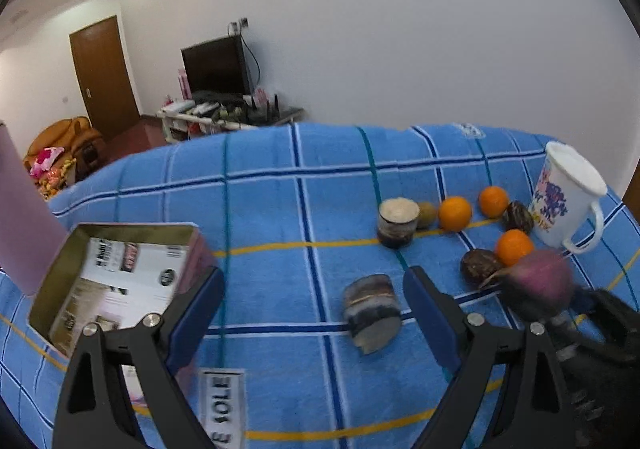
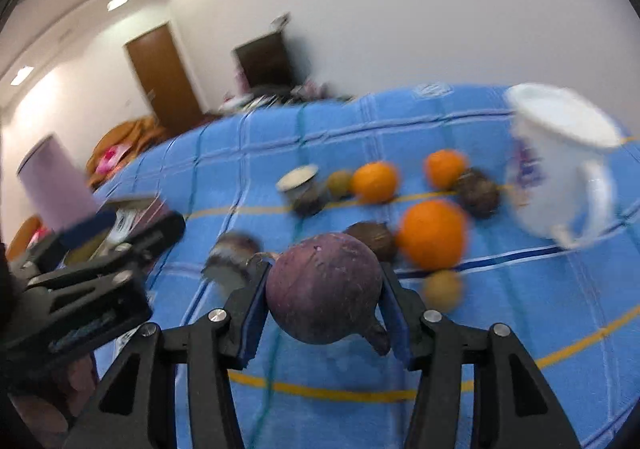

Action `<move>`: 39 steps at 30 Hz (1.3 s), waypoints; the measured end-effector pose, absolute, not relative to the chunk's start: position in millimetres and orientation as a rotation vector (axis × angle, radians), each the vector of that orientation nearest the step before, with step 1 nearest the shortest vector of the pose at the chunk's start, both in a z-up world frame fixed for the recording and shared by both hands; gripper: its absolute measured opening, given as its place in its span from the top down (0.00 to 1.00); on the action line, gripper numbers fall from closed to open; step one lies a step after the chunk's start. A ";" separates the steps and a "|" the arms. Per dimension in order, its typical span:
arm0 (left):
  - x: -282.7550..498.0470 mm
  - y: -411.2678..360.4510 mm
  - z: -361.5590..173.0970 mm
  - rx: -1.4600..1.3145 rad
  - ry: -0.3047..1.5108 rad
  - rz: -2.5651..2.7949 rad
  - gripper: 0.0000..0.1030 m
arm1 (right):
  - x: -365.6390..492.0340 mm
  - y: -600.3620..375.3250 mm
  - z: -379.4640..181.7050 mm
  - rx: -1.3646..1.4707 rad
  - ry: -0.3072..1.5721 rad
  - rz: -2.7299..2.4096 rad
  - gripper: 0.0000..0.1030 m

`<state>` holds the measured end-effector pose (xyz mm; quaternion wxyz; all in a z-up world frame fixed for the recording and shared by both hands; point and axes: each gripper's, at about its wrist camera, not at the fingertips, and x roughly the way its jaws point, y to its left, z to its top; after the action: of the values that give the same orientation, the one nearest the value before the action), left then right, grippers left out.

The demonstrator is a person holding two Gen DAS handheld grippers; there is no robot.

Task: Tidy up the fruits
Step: 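Grasp the purple round fruit with the right tool while the left tool grasps the striped cylinder, then carry the purple fruit and striped cylinder with both tools over the tin box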

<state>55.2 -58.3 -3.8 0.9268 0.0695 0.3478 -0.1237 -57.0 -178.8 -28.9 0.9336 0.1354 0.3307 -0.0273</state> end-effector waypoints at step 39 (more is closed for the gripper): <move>19.1 -34.0 -13.8 0.098 0.687 -0.238 0.59 | -71.1 -153.4 -17.9 0.116 0.492 -0.171 0.48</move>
<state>19.1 -34.0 -13.8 0.9334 0.0479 0.3360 -0.1164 -71.1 -153.4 -17.9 0.9646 0.0574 0.2431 -0.0844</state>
